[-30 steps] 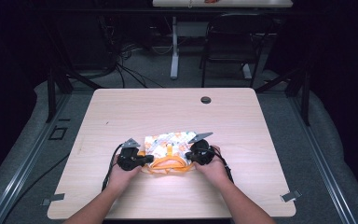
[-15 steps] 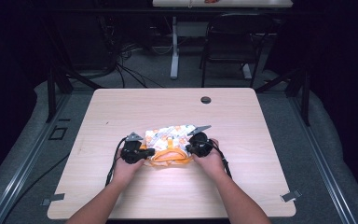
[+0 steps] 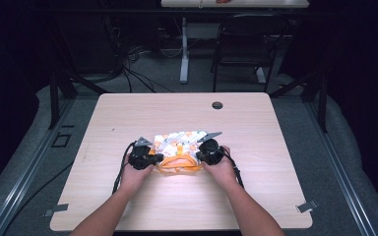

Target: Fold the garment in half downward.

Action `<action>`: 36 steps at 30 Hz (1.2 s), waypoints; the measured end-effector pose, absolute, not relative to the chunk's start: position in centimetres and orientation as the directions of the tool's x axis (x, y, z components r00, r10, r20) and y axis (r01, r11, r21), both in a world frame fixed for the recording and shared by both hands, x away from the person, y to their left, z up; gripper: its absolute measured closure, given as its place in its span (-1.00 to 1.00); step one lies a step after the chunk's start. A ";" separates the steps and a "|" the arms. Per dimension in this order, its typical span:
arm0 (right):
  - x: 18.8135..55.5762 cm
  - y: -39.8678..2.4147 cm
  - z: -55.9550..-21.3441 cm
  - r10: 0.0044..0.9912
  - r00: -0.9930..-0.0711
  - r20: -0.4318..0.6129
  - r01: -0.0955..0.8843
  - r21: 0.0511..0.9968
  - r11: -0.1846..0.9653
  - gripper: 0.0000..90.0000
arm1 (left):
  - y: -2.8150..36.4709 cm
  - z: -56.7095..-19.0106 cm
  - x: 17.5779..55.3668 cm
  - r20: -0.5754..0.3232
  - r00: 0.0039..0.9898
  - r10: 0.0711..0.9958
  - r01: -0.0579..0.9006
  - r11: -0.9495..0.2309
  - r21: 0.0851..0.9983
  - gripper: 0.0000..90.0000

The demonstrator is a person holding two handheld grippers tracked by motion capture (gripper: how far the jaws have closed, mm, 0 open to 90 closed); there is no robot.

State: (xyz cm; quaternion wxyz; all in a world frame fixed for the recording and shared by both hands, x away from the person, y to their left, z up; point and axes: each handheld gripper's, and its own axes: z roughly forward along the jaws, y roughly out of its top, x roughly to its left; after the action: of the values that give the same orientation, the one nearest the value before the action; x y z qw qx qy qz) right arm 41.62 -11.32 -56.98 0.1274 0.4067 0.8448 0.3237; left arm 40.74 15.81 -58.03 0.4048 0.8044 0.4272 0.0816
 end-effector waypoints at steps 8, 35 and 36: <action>41.2 -11.2 -56.6 0.764 -0.642 0.060 0.600 0.660 0.452 0.94 | 15.8 -57.3 40.4 -0.207 0.633 0.746 0.606 -0.311 0.732 0.91; 34.4 -14.1 -52.6 0.686 -0.726 0.055 0.507 0.717 0.479 0.86 | 19.6 -53.7 34.7 -0.185 0.696 0.693 0.530 -0.323 0.784 0.88; 34.0 -14.4 -52.6 0.686 -0.726 0.054 0.505 0.718 0.478 0.86 | 19.8 -53.7 34.4 -0.190 0.692 0.697 0.532 -0.314 0.786 0.88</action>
State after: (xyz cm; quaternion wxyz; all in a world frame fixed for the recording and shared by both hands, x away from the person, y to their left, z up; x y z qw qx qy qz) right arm 34.01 -14.37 -52.60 0.1212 0.3498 0.8512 0.3721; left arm 34.43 19.83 -53.72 0.4442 0.8053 0.3816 0.0926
